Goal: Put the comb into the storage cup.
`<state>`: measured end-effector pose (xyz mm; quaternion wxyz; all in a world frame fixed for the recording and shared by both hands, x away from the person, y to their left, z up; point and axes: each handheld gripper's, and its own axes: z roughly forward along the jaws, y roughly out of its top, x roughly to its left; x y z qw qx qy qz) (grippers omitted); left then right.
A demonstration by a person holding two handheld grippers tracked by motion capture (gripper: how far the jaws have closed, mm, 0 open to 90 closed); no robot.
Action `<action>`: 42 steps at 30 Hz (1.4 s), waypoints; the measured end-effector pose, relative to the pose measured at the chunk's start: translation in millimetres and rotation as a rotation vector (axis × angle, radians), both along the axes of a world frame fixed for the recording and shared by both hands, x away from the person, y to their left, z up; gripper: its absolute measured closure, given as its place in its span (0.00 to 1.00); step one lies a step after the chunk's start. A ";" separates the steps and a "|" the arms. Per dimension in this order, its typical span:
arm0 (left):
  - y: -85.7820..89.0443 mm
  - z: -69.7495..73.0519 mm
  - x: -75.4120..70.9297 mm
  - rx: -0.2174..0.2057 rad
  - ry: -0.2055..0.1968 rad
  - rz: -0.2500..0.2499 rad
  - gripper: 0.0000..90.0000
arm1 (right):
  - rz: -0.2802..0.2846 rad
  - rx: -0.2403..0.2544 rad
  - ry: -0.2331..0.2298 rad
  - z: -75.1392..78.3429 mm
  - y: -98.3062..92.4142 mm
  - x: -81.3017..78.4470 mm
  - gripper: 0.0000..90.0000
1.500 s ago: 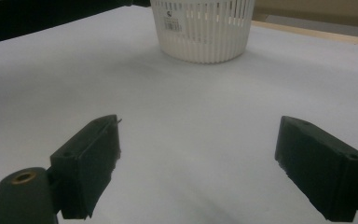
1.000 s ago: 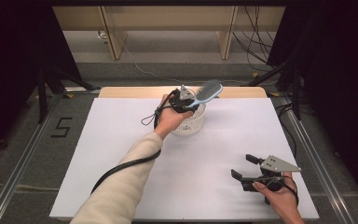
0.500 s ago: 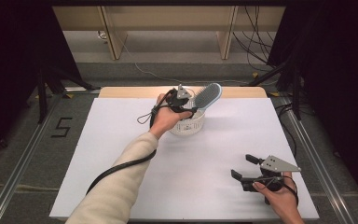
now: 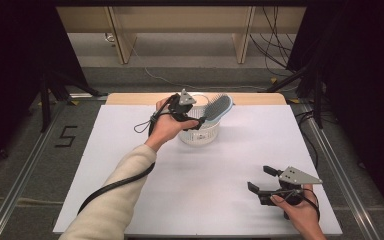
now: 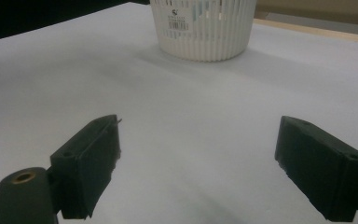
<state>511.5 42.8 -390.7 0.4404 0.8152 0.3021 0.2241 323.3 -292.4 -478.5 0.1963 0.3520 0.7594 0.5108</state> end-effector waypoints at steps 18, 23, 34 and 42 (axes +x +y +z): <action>22.3 2.0 -20.7 -0.028 0.026 -0.019 0.17 | -0.001 -0.005 0.004 0.1 0.1 -0.3 0.16; 27.0 2.3 -25.4 -0.029 0.015 -0.017 0.17 | -0.001 -0.004 0.004 0.1 0.4 -0.5 0.16; 40.9 -0.7 -36.2 -0.027 0.012 -0.015 0.17 | -0.002 -0.007 0.004 0.0 0.3 -0.4 0.16; 49.7 -0.9 -45.5 -0.028 0.008 -0.015 0.17 | -0.003 -0.005 0.005 0.0 0.4 -0.4 0.16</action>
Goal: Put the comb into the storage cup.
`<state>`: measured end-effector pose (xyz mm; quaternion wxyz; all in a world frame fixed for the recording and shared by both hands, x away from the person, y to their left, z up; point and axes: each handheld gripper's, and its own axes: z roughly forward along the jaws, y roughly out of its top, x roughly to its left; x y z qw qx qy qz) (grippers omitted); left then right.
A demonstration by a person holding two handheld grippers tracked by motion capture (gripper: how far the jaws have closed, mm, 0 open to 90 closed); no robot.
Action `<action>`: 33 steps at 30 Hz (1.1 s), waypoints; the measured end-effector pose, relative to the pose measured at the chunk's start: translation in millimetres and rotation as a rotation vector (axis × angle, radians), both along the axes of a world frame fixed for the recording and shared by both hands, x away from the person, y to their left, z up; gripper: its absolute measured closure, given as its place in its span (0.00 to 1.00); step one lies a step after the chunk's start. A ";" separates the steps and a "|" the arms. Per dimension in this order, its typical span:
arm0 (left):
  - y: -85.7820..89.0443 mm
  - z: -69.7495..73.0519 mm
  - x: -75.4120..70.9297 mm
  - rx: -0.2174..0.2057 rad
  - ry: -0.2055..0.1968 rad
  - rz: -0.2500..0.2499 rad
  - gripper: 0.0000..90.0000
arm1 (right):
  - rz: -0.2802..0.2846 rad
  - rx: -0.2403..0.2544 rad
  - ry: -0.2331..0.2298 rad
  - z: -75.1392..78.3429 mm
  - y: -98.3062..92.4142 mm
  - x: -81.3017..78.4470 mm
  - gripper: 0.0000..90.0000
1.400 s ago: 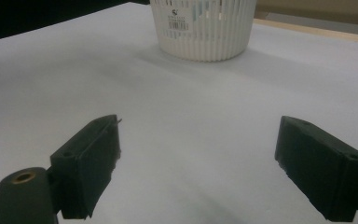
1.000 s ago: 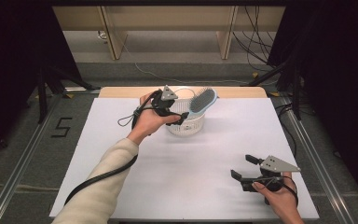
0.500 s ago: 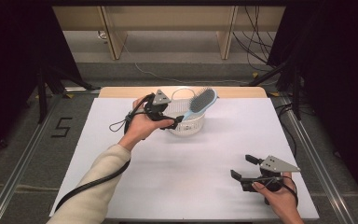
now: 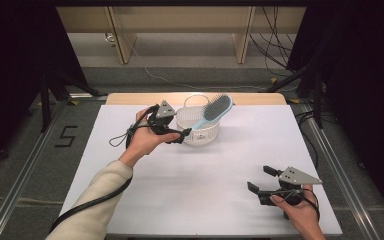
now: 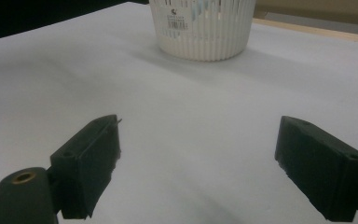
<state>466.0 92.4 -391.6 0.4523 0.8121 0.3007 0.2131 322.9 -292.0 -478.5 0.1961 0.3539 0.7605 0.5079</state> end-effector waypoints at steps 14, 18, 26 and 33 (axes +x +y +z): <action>12.5 -6.8 -18.0 0.013 -0.016 -0.012 0.17 | -0.001 -0.001 0.000 -0.1 0.1 -0.1 0.16; 16.5 -8.5 -24.3 0.008 -0.020 -0.022 0.17 | -0.001 0.000 0.002 -0.2 0.4 0.0 0.16; 24.3 -13.4 -35.7 0.002 -0.022 -0.037 0.16 | -0.003 0.002 0.000 -0.1 0.0 -0.1 0.16; 30.4 -16.1 -44.2 -0.025 -0.023 -0.043 0.16 | -0.004 0.002 -0.001 0.2 0.1 -0.3 0.16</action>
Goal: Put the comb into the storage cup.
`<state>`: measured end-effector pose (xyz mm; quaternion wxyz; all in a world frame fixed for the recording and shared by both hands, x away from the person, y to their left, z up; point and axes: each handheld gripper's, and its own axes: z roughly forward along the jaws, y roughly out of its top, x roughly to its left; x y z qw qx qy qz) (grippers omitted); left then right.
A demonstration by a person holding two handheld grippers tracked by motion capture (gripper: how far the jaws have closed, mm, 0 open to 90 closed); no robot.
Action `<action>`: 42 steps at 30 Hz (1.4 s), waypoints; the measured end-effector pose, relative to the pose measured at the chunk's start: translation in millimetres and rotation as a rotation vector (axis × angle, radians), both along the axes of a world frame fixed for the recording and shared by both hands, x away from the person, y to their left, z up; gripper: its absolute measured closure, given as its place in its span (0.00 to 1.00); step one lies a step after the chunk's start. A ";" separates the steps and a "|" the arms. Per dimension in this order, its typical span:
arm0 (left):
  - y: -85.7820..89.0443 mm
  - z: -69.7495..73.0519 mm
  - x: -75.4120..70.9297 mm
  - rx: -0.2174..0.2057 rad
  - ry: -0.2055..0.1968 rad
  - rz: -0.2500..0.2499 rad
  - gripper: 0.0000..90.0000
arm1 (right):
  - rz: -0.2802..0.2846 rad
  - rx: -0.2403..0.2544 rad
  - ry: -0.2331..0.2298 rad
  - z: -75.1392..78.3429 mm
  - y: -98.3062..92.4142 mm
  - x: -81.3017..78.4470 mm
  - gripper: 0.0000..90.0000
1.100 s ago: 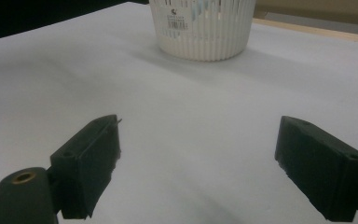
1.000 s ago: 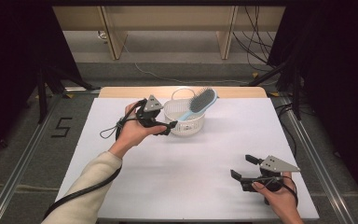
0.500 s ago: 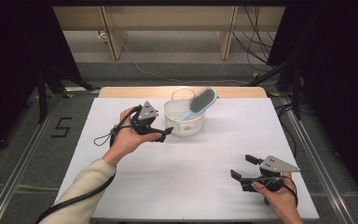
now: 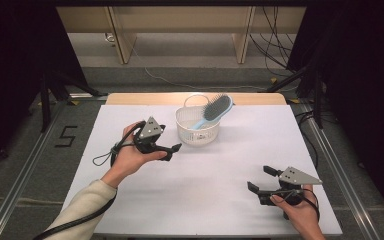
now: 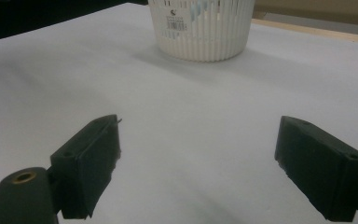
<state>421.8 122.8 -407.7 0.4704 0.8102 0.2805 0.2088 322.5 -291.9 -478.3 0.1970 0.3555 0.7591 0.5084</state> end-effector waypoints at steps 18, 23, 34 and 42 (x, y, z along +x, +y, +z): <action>10.2 -21.7 -18.9 0.012 0.006 -0.007 0.17 | -0.002 0.000 -0.003 0.7 -0.2 -0.6 0.16; 15.8 -26.9 -26.7 0.012 0.006 -0.001 0.16 | -0.001 -0.001 -0.003 0.7 0.0 -0.7 0.16; 24.0 -38.9 -42.2 -0.003 0.007 0.018 0.16 | 0.001 -0.004 -0.005 0.9 0.1 -0.8 0.16; 27.1 -43.0 -52.1 0.008 -0.003 0.013 0.16 | 0.002 -0.003 -0.005 0.9 0.3 -0.8 0.16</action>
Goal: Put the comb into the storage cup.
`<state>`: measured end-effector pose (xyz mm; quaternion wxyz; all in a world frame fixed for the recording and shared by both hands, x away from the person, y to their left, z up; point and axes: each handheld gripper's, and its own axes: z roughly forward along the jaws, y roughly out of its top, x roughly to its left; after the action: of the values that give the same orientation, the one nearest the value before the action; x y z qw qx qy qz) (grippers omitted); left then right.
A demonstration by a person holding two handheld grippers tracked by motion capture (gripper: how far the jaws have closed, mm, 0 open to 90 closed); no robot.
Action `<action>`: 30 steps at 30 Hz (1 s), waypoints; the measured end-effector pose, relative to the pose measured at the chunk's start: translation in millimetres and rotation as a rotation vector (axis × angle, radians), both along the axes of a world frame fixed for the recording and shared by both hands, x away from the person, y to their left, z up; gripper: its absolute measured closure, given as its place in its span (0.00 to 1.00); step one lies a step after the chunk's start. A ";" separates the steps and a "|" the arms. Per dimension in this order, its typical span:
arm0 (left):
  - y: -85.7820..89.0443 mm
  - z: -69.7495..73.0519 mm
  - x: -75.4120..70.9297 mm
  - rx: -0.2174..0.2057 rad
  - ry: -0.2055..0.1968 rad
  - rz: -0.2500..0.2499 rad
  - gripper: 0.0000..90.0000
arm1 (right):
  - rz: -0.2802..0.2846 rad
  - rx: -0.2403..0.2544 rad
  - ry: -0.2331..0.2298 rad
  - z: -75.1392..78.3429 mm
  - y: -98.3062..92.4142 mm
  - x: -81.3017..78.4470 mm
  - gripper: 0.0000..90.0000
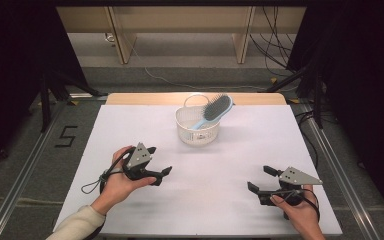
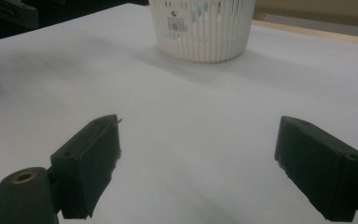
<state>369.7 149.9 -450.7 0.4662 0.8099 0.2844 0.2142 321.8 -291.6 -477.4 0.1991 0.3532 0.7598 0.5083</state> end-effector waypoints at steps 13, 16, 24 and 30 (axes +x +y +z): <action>10.7 -6.6 -13.7 0.025 -0.005 0.012 0.16 | -0.003 0.001 0.003 -0.1 -0.1 0.0 0.16; 12.2 -7.4 -15.4 0.031 -0.008 0.013 0.16 | -0.001 -0.001 0.002 -0.1 0.0 0.0 0.16; 15.0 -10.6 -21.2 0.055 -0.016 0.014 0.16 | 0.000 0.000 0.000 0.1 0.0 -0.1 0.16; 14.1 -12.7 -21.3 0.059 -0.022 0.013 0.16 | 0.002 -0.002 -0.001 0.1 0.1 0.0 0.16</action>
<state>348.4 164.1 -463.5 0.4440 0.8189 0.2781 0.2345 321.7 -291.5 -477.3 0.1993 0.3520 0.7604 0.5081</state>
